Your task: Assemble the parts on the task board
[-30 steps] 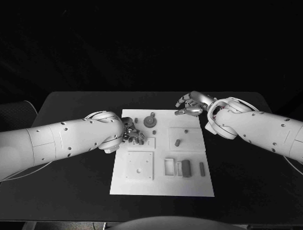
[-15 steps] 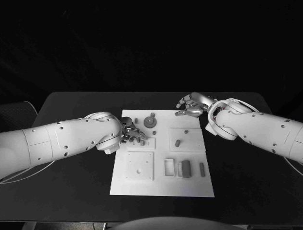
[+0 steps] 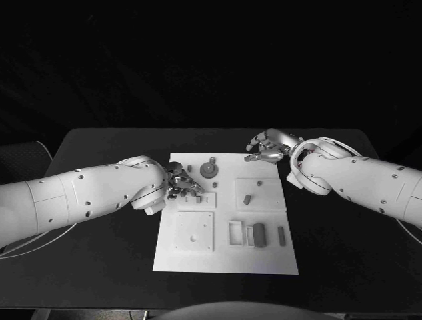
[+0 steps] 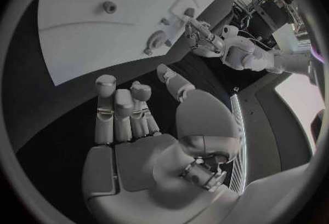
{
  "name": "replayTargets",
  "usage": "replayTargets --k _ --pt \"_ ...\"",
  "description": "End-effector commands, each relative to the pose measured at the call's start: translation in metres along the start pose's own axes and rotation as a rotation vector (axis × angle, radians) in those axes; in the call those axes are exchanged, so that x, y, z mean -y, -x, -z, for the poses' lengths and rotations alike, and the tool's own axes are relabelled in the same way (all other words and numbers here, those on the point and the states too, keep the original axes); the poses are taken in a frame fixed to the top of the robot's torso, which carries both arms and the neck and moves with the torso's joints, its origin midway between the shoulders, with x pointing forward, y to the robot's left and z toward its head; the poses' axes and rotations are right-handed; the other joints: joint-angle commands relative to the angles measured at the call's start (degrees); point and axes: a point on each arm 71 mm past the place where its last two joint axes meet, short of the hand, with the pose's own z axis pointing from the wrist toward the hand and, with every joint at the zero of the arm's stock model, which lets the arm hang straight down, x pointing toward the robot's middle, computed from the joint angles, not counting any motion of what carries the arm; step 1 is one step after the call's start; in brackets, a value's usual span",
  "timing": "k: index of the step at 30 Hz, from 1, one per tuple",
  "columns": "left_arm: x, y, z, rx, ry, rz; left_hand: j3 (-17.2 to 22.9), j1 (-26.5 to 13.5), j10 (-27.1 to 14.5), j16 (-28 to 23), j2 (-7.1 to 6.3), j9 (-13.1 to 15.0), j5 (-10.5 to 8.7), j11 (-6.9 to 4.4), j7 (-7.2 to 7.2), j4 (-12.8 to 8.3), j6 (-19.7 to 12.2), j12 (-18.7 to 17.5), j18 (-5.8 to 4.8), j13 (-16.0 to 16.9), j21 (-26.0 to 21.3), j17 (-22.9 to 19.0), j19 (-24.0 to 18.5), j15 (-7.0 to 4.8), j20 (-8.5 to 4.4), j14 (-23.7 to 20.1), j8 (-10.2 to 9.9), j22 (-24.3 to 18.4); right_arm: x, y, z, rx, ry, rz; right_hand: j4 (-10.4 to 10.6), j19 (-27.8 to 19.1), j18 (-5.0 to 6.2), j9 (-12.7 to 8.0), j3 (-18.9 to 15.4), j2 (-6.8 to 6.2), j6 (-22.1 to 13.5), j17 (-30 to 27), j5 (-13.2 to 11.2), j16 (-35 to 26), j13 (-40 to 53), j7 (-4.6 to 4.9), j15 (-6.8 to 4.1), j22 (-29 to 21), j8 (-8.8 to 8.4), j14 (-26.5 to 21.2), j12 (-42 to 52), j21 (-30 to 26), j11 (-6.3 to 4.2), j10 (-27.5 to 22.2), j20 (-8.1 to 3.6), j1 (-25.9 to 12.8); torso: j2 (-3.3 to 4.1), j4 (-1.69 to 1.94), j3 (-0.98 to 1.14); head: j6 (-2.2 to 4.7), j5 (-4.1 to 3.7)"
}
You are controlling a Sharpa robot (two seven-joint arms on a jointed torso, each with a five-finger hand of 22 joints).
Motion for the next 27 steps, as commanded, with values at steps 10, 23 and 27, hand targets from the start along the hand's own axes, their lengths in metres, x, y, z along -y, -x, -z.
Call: replayTargets --k 10,23,27 --pt "-0.001 0.0012 0.0043 -0.005 -0.079 0.005 -0.3 4.6 -1.2 -0.2 0.27 -0.5 0.54 0.68 1.71 -4.3 -1.8 0.2 5.24 -0.3 -0.4 -0.3 -0.7 0.54 0.35 -0.7 -1.3 0.7 0.0011 -0.0011 0.0014 -0.012 0.004 0.001 0.2 0.1 3.92 -0.1 0.1 -0.07 0.1 -0.1 0.4 0.1 -0.1 0.33 -0.21 0.2 0.11 -0.3 0.2 -0.2 -0.15 -0.3 -0.26 -0.5 0.03 0.01 -0.07 0.13 -0.01" --pt "-0.0016 0.0056 0.0076 -0.01 -0.2 0.105 -3.0 1.8 -5.6 -1.3 0.85 -2.5 -0.39 2.86 3.93 -4.8 -6.1 -0.3 5.13 -1.7 -2.9 -1.6 -4.1 2.7 2.28 -4.4 -4.6 0.1 0.0034 -0.0009 0.0028 -0.012 -0.001 0.001 0.2 0.1 3.92 -0.1 0.1 -0.04 0.1 -0.1 0.4 0.1 -0.1 0.33 -0.2 0.2 0.11 -0.3 0.2 -0.2 -0.15 -0.3 -0.27 -0.5 0.0 0.05 -0.03 0.17 0.06" --pt "-0.0037 0.0049 0.008 -0.031 -0.195 0.101 -2.6 2.6 -6.8 -1.9 2.83 -3.0 -0.44 3.3 4.36 -5.3 -6.7 -0.9 5.18 -2.4 -3.6 -2.2 -5.0 3.13 2.69 -5.4 -5.4 -0.1 0.0038 -0.0008 0.0029 -0.012 -0.002 0.001 0.2 0.1 3.92 -0.1 0.1 -0.02 0.1 -0.1 0.4 0.1 -0.1 0.33 -0.21 0.2 0.12 -0.3 0.2 -0.2 -0.15 -0.3 -0.27 -0.5 0.01 0.02 -0.04 0.21 0.04"
